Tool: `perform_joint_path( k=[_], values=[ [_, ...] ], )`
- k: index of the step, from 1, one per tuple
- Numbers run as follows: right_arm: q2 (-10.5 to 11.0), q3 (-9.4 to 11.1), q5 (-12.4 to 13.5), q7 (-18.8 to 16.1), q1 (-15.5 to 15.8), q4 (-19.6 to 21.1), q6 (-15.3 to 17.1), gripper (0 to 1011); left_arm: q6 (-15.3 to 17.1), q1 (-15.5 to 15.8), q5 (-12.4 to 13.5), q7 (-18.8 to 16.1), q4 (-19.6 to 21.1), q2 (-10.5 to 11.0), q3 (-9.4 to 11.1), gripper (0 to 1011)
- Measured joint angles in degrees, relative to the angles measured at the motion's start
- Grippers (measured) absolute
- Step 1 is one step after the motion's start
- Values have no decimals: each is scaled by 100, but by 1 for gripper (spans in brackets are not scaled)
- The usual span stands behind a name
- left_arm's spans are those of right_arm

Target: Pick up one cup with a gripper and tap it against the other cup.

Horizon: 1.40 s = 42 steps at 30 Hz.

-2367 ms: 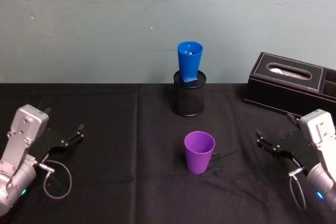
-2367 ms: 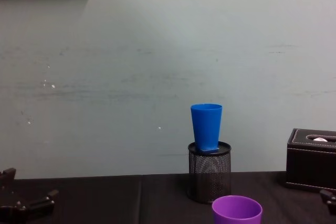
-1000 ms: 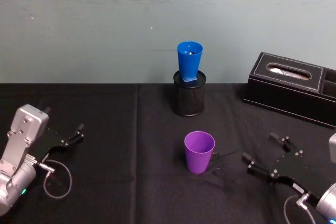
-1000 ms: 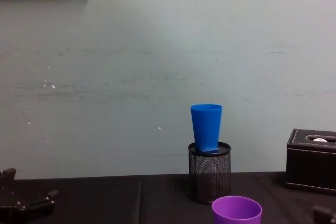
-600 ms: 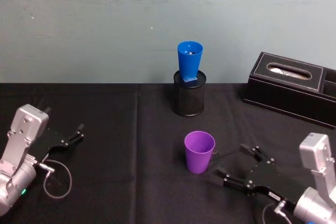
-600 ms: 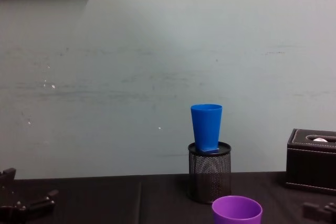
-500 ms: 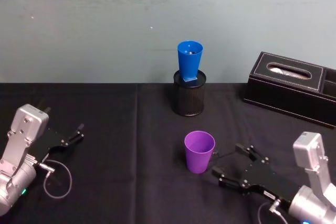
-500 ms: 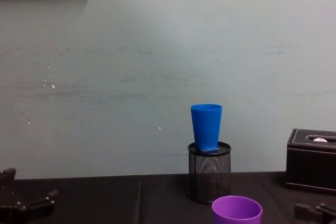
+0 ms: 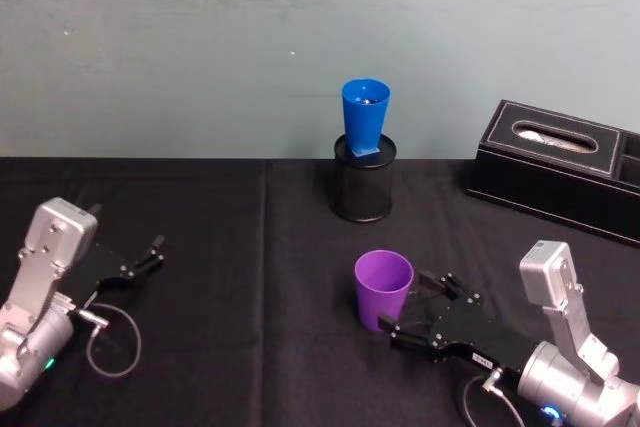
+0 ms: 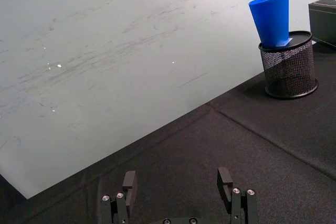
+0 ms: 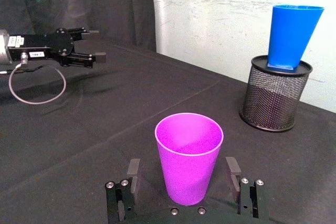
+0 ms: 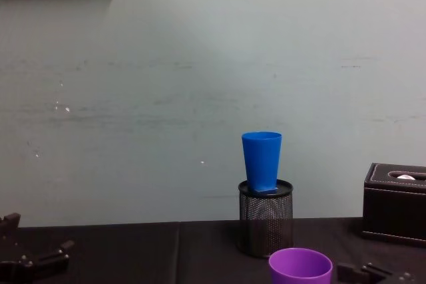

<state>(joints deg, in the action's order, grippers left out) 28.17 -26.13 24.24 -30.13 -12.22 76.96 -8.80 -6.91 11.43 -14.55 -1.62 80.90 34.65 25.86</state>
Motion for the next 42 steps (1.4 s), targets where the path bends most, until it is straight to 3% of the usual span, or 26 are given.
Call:
perform_joint_path(
  k=[23,42],
  values=[
    [-655,55,-257,-170,-532,-679,53,1000,0,0,0,0,0,0,0,1004],
    [-813,103,-398,-165,-624,-905,14,1000,0,0,0,0,0,0,0,1004]
  ],
)
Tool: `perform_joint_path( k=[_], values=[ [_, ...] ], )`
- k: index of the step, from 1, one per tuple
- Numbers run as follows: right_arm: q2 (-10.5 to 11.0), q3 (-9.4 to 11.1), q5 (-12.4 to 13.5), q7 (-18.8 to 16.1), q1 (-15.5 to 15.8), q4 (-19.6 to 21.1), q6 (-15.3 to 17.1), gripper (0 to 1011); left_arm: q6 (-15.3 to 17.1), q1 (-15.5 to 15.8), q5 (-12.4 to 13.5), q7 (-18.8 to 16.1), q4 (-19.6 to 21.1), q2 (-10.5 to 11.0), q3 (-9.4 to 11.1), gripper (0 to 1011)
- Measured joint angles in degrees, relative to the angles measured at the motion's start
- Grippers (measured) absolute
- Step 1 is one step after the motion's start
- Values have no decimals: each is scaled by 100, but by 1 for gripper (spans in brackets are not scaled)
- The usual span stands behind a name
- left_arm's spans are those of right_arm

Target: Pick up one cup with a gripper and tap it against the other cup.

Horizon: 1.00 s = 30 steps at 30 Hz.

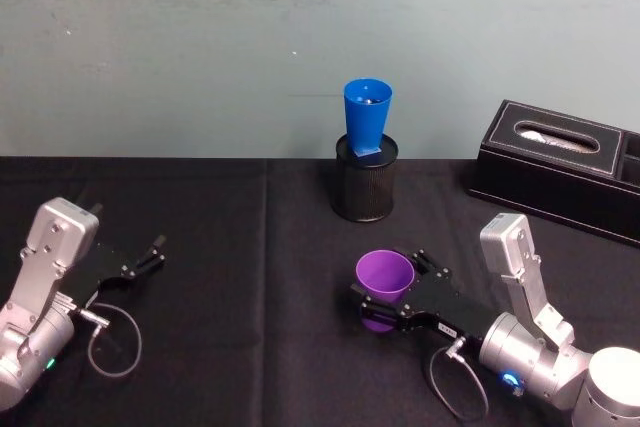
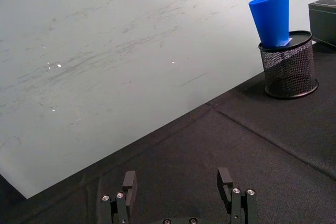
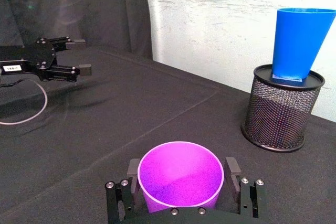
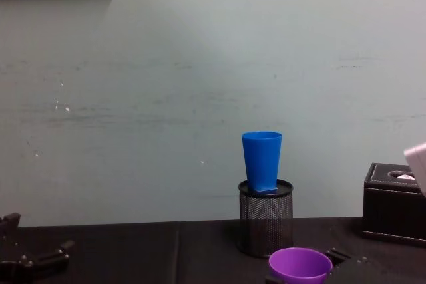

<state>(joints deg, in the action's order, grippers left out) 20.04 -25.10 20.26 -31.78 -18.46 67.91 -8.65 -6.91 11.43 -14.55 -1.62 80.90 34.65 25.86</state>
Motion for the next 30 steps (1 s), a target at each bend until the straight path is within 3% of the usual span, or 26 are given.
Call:
perform_joint_path(
  k=[30],
  values=[
    [10,-6,12,3,4,13,3,1000,0,0,0,0,0,0,0,1005]
  ],
)
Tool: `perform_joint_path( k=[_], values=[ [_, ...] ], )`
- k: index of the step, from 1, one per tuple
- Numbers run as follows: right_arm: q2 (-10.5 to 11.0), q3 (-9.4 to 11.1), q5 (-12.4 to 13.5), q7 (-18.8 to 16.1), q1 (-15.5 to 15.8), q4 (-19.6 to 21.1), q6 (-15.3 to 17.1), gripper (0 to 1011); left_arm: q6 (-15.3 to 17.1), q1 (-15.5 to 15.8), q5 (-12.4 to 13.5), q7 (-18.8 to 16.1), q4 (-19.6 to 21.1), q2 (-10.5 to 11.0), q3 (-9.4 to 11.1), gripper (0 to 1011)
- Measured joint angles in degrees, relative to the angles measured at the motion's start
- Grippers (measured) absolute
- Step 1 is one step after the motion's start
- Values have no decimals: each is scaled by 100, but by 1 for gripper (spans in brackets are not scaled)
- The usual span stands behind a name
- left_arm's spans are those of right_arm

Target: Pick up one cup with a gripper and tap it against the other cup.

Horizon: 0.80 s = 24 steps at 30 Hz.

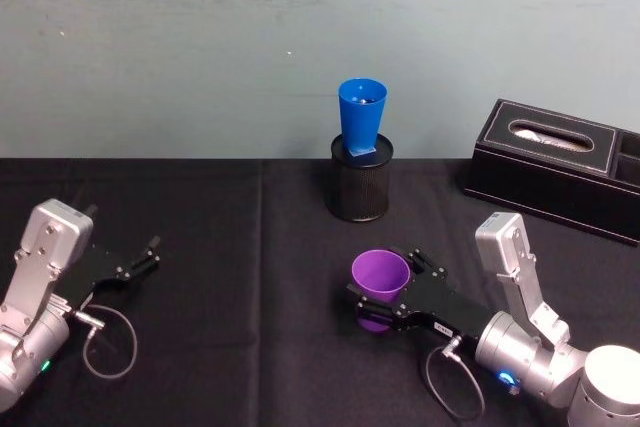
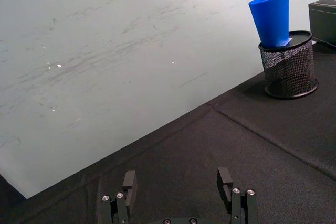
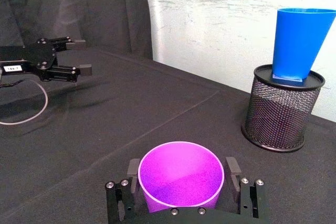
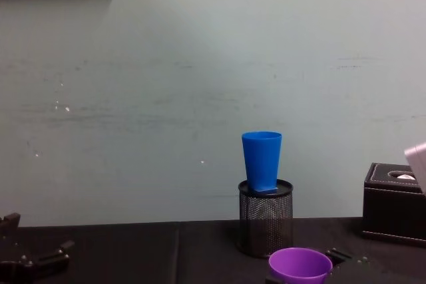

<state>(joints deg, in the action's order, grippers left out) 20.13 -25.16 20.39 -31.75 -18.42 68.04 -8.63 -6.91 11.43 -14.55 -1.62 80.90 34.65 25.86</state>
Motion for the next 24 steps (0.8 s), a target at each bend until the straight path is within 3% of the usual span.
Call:
perform_joint_path(
  k=[15,24],
  values=[
    [0,0,5,0,0,0,0,1000,0,0,0,0,0,0,0,1005],
    [0,0,5,0,0,0,0,820,0,0,0,0,0,0,0,1004]
  ],
)
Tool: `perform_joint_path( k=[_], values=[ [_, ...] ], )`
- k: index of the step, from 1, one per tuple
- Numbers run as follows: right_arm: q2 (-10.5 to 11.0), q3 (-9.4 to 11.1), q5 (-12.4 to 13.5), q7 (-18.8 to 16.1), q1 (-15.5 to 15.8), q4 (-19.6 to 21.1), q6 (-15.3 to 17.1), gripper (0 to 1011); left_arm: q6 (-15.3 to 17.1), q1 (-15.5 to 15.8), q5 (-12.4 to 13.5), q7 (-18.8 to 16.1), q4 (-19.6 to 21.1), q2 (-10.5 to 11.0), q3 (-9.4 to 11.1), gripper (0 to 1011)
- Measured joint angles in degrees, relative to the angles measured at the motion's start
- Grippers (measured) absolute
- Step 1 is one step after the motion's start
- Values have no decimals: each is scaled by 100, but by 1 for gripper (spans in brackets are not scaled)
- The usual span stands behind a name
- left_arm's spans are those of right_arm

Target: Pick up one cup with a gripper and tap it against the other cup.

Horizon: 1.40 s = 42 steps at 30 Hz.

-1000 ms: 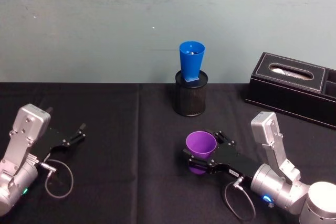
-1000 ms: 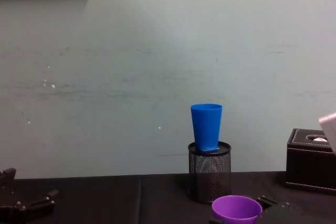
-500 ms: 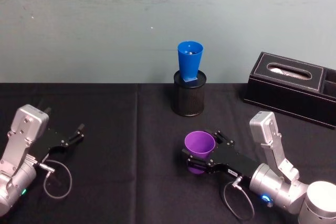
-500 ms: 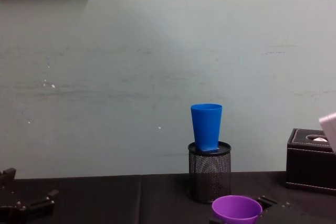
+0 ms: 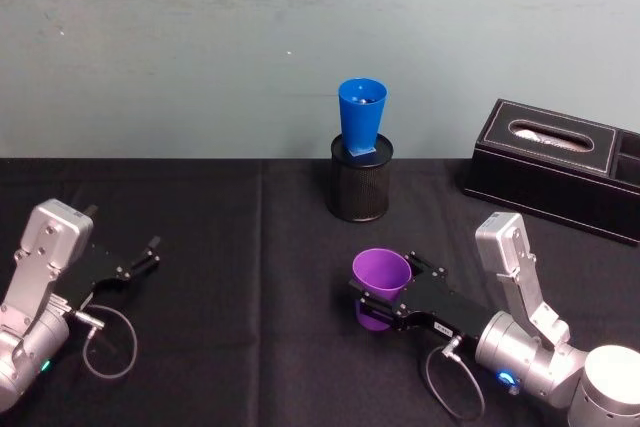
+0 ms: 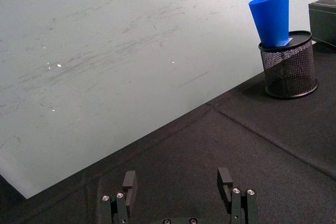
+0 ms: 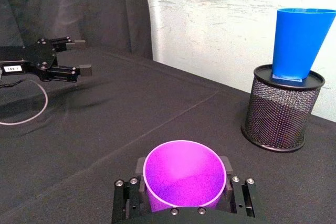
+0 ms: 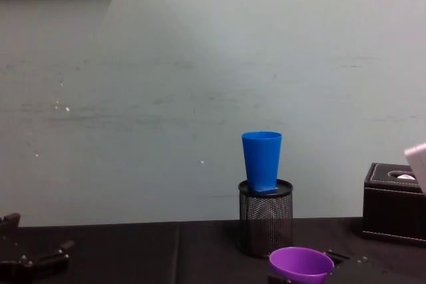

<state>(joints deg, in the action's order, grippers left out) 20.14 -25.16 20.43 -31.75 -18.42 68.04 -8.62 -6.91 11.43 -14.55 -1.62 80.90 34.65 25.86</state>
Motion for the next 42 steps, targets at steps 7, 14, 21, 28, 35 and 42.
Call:
perform_joint_path(
  k=[7,14,21,28,35,42],
  values=[
    [0,0,0,0,0,0,0,765,0,0,0,0,0,0,0,1005],
    [11,6,4,-11,5,33,4,741,0,0,0,0,0,0,0,1005],
    [136,88,185,-163,10,399,241,741,0,0,0,0,0,0,0,1005],
    [353,143,402,-209,-70,1048,685,741,0,0,0,0,0,0,0,1005],
    [551,88,590,-216,-339,1547,1387,741,0,0,0,0,0,0,0,1004],
    [647,28,740,-170,-610,1760,1762,741,0,0,0,0,0,0,0,1005]
  ],
)
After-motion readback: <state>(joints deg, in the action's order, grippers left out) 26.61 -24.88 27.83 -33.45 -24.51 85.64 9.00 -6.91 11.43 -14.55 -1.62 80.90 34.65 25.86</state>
